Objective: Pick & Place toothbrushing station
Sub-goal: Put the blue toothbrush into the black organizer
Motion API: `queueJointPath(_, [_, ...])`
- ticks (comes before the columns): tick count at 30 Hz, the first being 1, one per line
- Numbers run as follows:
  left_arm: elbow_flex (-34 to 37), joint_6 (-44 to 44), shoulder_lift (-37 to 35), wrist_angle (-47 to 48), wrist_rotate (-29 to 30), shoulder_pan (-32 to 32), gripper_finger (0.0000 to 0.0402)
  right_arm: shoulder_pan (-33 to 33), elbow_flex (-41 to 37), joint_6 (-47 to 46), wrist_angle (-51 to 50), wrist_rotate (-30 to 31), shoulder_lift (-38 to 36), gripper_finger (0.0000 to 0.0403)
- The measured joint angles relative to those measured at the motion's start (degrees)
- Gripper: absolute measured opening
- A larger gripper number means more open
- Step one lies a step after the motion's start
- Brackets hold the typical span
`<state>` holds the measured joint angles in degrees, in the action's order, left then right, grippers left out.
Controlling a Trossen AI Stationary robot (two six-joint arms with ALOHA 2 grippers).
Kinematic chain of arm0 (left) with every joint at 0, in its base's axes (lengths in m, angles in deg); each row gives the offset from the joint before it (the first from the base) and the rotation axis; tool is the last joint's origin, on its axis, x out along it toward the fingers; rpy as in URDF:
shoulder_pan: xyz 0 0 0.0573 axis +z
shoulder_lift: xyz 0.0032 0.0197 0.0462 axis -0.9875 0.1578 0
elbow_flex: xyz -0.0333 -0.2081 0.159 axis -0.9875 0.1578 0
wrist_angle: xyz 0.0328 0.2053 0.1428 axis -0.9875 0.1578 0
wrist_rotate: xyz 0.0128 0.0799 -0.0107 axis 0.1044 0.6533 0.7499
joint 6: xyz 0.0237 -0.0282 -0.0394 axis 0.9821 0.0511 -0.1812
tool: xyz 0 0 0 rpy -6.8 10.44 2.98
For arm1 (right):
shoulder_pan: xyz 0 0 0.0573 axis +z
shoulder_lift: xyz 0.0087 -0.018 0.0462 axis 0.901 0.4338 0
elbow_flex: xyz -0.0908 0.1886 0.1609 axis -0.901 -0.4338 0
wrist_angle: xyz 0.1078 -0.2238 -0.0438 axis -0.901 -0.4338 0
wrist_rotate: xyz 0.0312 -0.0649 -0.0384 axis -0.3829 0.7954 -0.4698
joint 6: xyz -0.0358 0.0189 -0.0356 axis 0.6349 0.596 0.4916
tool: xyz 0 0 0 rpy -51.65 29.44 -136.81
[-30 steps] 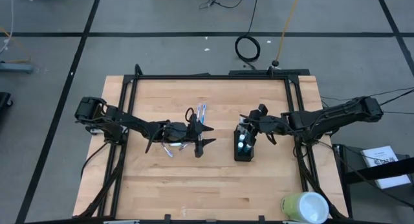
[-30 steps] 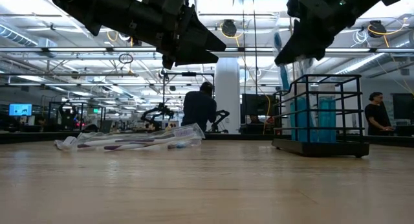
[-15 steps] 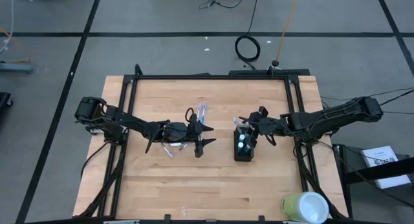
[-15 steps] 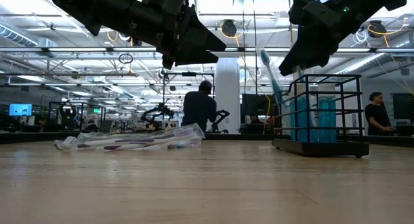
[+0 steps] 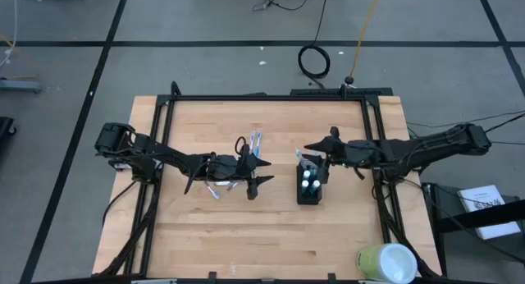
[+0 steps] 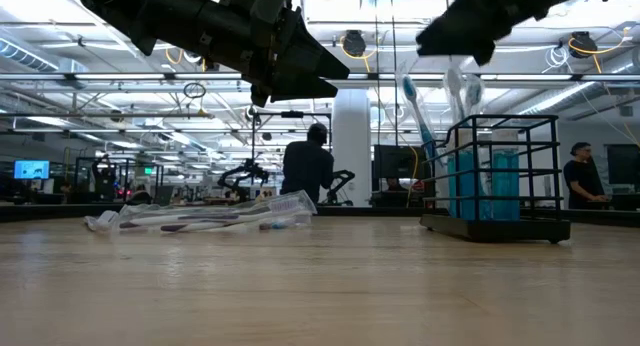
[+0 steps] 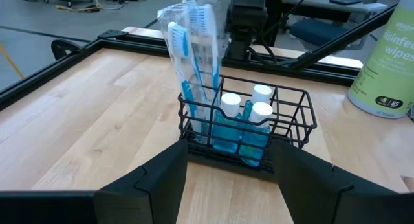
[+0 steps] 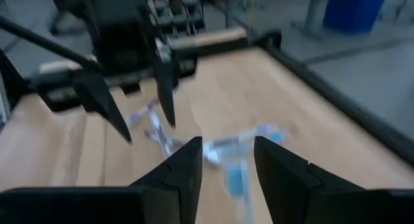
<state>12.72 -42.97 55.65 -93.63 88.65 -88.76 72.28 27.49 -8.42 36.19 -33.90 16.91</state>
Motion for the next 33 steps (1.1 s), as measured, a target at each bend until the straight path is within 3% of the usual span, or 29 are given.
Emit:
queueJointPath(6, [0.00,0.00,0.00,0.02,0.00,0.00,0.0230,0.00,0.00,9.93,8.96,-0.20,-0.70,0.0131])
queueJointPath(11, [0.00,-0.03,0.00,0.24,0.19,0.00,0.0230,0.00,0.04,14.17,14.56,-7.65,-0.70,0.0130])
queueJointPath(15, [0.00,-4.73,0.00,5.02,7.65,0.47,0.0230,0.07,0.07,14.38,15.18,-14.32,-0.41,0.0130])
queueJointPath(18, [0.00,-12.04,0.00,12.77,12.93,2.79,0.0230,0.46,0.07,13.50,15.20,-14.93,0.68,0.0130])
queueJointPath(24, [0.03,-26.18,0.00,24.24,8.15,9.16,0.0230,1.61,0.09,14.22,18.47,-14.91,4.26,0.0130])
queueJointPath(29, [0.04,-25.47,0.00,21.70,4.10,11.13,0.0230,1.88,0.09,15.81,21.00,-14.88,6.48,0.0130])
queueJointPath(33, [0.02,-22.69,0.00,20.66,4.74,11.45,0.0230,1.88,0.09,16.80,22.23,-14.88,6.95,0.0130])
